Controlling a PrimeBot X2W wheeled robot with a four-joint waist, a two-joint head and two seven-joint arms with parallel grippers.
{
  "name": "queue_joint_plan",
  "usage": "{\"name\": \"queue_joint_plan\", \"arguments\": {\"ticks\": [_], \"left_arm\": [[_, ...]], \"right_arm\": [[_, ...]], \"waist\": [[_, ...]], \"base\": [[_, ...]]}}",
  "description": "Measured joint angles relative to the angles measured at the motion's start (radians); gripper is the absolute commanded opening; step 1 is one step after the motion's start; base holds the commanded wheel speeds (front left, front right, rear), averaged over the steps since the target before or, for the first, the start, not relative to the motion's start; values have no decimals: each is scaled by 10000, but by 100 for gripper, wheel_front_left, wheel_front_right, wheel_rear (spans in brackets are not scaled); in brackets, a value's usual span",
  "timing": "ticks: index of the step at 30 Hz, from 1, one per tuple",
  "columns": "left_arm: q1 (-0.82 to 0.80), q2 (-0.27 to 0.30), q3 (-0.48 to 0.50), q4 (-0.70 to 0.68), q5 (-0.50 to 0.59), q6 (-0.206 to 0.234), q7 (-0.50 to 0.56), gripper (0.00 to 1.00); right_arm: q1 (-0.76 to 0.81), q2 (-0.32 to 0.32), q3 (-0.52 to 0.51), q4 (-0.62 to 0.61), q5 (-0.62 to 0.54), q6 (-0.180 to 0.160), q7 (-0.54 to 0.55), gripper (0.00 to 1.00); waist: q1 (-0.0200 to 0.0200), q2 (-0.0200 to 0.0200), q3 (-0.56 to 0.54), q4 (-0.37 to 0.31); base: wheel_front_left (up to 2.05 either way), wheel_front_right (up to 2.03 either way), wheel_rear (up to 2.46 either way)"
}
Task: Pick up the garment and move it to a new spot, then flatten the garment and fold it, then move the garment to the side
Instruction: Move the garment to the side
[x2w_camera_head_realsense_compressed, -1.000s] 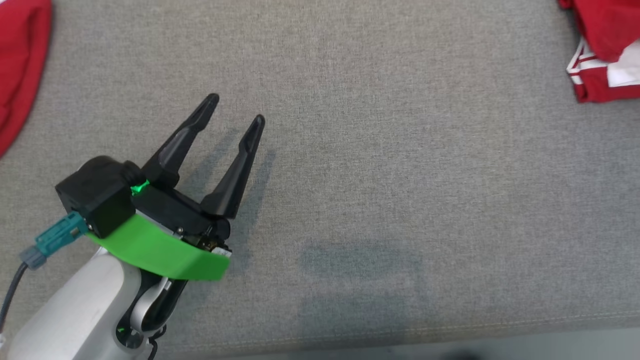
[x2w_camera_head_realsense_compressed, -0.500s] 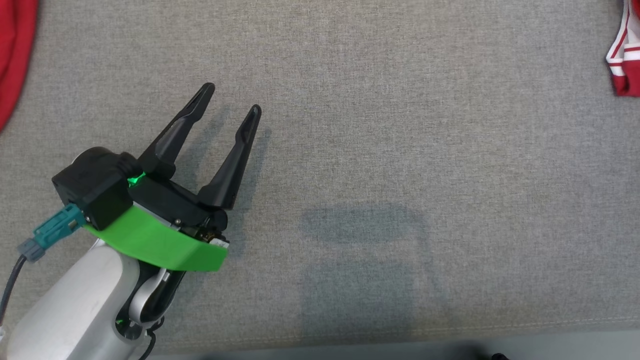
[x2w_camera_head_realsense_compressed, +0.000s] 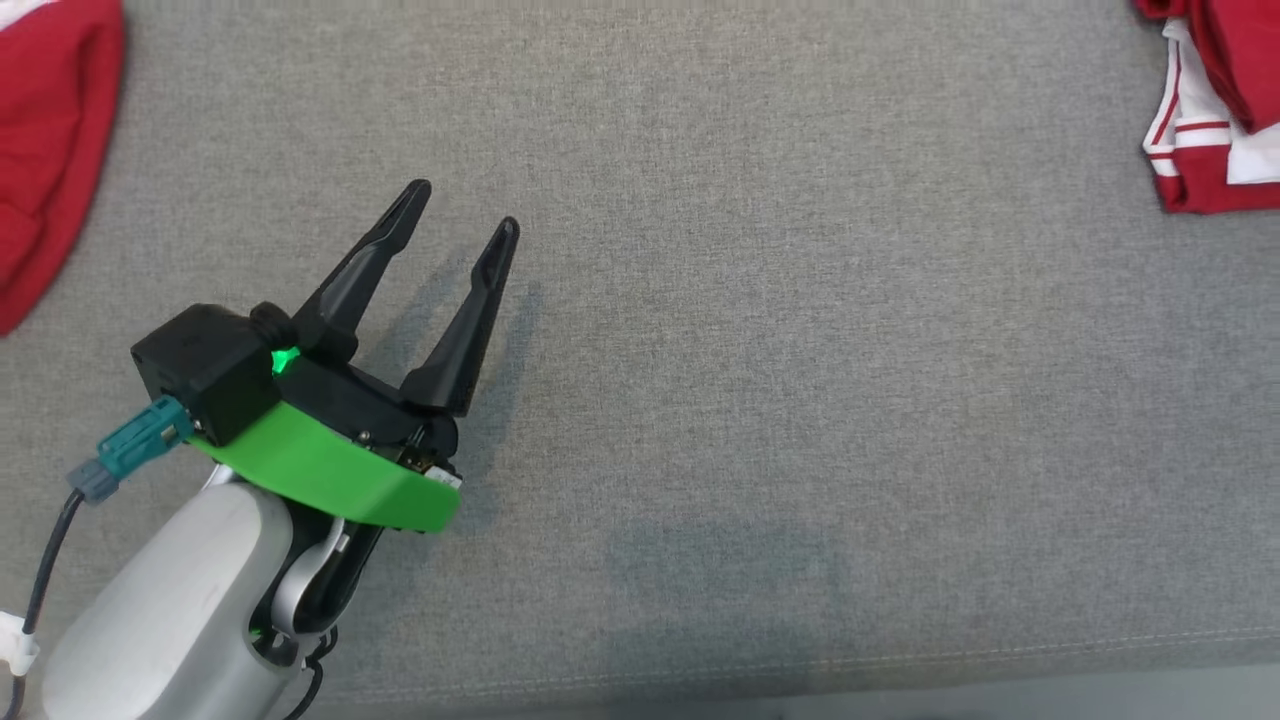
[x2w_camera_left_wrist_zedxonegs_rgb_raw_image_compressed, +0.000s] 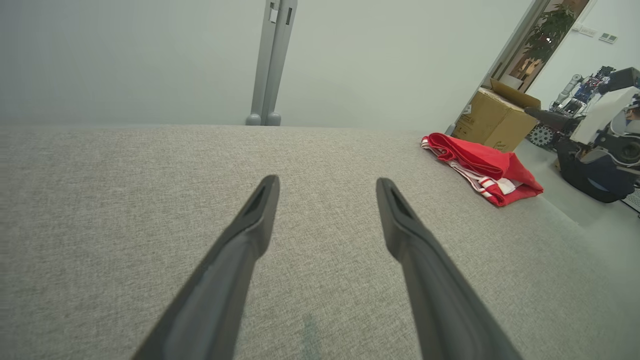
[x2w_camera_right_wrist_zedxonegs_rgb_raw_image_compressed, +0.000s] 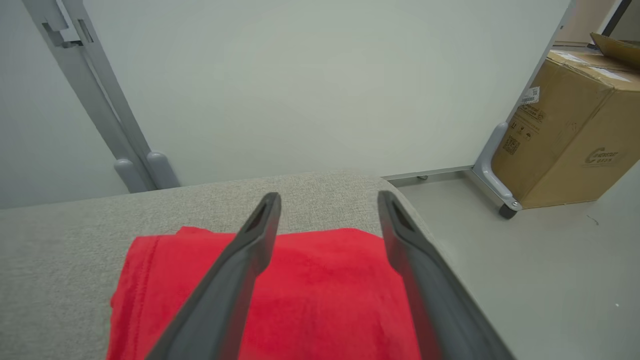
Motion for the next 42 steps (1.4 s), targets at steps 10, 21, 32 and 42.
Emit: {"name": "queue_joint_plan", "arguments": {"ticks": [10, 21, 32, 42], "left_arm": [[460, -295, 391, 734, -44, 27, -54, 100], [1238, -593, 688, 1379, -123, 201, -84, 100], [2301, -706, 993, 1862, -127, 412, -84, 100], [3260, -694, 1747, 1778, 280, 640, -84, 100]], "right_arm": [[-23, 422, 155, -1202, -535, 307, -90, 100], [1235, 1248, 121, -2660, -738, 339, -111, 100], [4041, 2383, -364, -3954, -798, 38, -111, 100], [6218, 3256, -608, -5369, -1404, -410, -111, 100]], "waist": [[0, 0, -1214, 32], [0, 0, -2506, 351], [-1, 0, -3948, 920], [-1, 0, -5088, 1390]], "base": [[0, 0, 0], [0, 0, 0], [0, 0, 0], [0, 0, 0]]}}
